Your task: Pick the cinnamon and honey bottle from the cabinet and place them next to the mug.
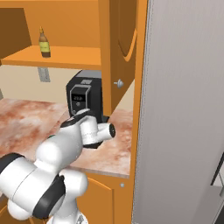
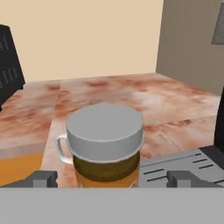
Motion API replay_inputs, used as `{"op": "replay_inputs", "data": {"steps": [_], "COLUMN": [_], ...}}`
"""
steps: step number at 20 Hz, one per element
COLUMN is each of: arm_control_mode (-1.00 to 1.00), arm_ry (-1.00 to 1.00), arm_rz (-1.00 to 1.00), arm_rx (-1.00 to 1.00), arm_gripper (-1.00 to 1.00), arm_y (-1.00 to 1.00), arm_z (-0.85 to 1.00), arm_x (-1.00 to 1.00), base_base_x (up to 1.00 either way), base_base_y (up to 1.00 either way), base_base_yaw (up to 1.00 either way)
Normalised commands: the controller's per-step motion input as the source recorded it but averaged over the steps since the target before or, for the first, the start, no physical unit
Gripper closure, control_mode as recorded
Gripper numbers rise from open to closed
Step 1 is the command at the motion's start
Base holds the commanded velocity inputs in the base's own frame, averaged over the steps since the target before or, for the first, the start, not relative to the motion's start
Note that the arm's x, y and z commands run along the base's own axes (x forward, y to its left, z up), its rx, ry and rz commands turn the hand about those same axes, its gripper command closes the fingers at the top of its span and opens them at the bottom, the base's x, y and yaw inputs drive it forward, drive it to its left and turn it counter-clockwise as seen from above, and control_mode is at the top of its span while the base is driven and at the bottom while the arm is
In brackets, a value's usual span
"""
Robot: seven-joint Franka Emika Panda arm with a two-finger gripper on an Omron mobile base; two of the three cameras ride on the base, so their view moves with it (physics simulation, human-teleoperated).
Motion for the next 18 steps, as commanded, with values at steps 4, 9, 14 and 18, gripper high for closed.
{"op": "replay_inputs", "data": {"steps": [4,9,14,18], "arm_control_mode": [-1.00,-1.00,-1.00,-1.00], "arm_ry": [0.00,0.00,0.00,0.00], "arm_rz": [-0.04,-0.03,-0.03,-0.08], "arm_rx": [0.00,0.00,0.01,0.00], "arm_gripper": [-1.00,-1.00,-1.00,-1.00], "arm_y": [0.00,-0.01,-0.01,0.05], "arm_z": [0.49,0.52,0.58,0.54], "arm_x": [0.00,0.00,0.00,0.12], "base_base_x": [0.00,0.00,0.00,0.00], "base_base_y": [0.00,0.00,0.00,0.00], "base_base_yaw": [0.00,0.00,0.00,0.00]}}
